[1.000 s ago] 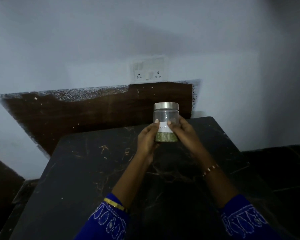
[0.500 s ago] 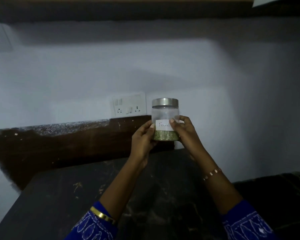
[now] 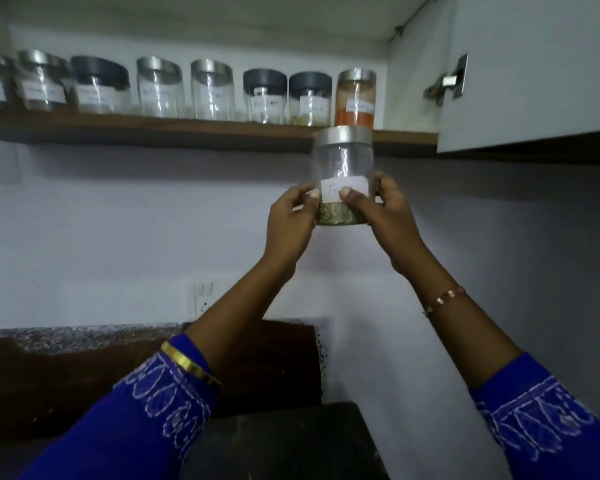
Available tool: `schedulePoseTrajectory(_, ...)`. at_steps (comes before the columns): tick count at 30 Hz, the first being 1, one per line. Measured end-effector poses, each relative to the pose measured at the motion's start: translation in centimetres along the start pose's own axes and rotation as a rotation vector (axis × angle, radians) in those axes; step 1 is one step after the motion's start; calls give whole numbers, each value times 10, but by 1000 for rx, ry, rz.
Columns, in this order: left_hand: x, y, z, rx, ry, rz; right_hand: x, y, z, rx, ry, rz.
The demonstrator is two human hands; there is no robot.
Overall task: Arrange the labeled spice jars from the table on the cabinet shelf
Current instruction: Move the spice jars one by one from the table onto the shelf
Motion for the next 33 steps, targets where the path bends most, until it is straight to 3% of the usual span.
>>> schedulePoseTrajectory(8,-74,-58,67,64,-223,54,22,42,91,-180,220,-124)
schedulePoseTrajectory(12,-102,-88,97,77,-346,205,19,65,126,-244,261,-176)
schedulePoseTrajectory(22,-86,-139,163,138,-380,438,-32,83,184,-118,211,-481)
schedulePoseTrajectory(25,-82,-148,170,182,-392,523,-43,84,187,-149,159,-706)
schedulePoseTrajectory(28,-80,-160,179,222,-342,702,-50,85,186,-181,189,-944)
schedulePoseTrajectory(33,-80,-180,196,270,-275,1000,-65,76,187,-196,254,-1118)
Point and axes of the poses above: each hand's wrist, its own z-axis towards the middle knuckle, its own y-axis out of the back of the hand, x = y × z, the point moved 7 cm from there along z, towards the middle knuckle, and after that the axes turned 12 degrees about y, right-handed, at the moved point
